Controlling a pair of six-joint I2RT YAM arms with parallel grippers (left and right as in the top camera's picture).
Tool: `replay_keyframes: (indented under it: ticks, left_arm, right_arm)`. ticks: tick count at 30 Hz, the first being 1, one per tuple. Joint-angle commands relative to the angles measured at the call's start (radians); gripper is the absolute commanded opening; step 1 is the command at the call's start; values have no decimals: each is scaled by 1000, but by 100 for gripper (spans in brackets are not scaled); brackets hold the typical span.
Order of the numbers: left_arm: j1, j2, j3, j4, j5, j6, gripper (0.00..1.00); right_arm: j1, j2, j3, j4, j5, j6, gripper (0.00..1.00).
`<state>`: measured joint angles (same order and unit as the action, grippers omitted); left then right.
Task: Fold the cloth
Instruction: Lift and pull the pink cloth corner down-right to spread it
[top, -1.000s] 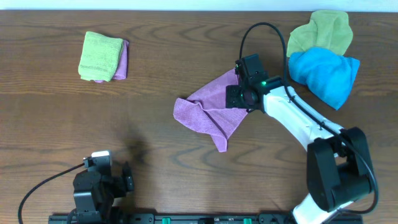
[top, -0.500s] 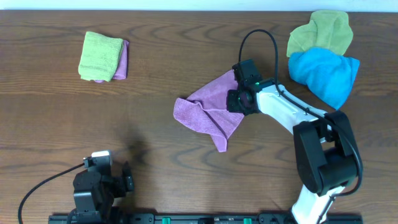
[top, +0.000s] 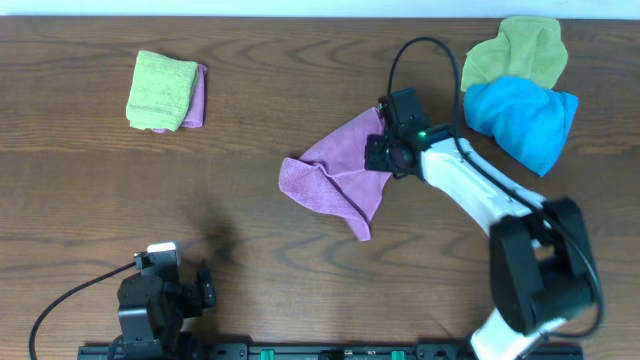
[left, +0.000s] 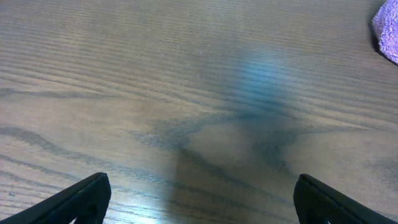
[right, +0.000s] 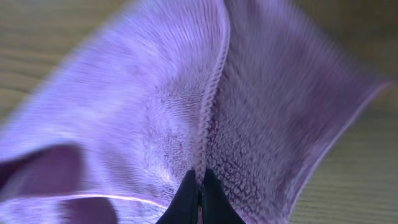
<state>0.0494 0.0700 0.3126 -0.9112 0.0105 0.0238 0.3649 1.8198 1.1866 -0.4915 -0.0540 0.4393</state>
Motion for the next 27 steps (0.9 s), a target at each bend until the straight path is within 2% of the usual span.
replay_keyframes:
  ticks: [1, 7, 9, 10, 13, 17, 21, 24, 25, 26, 27]
  left_arm:
    - [-5, -3, -10, -10, -20, 6, 95]
    - [-5, -3, -10, -10, -20, 6, 95]
    - [-5, -3, -10, -10, -20, 6, 95]
    - [-5, -3, -10, -10, -20, 6, 95]
    - [-5, -3, -10, -10, -20, 6, 95]
    - [-5, -3, -10, -10, -20, 6, 95]
    - [-5, -3, -10, -10, -20, 6, 95]
    - [-5, -3, -10, -10, -20, 6, 95]
    - [-5, -3, -10, -10, -20, 6, 95]
    - [-5, -3, -10, -10, -20, 6, 95]
    - [-5, -3, -10, -10, -20, 6, 95]
  right_arm:
    - [-3, -92, -3, 30, 2, -37, 2]
    - [-3, -120, -3, 78, 1, -44, 1]
    - [-3, -120, -3, 78, 2, -44, 6]
    - [-4, -120, -3, 77, 1, -44, 2]
    - [-3, -120, -3, 112, 1, -44, 1]
    - [-2, -91, -3, 305, -3, -44, 2]
    - [5, 19, 1, 560, -6, -14, 1]
    - [18, 121, 29, 658, -6, 2, 2]
    - [23, 155, 43, 678, -6, 2, 8]
    - [30, 188, 60, 693, -6, 2, 30]
    - [35, 202, 70, 698, -6, 2, 45]
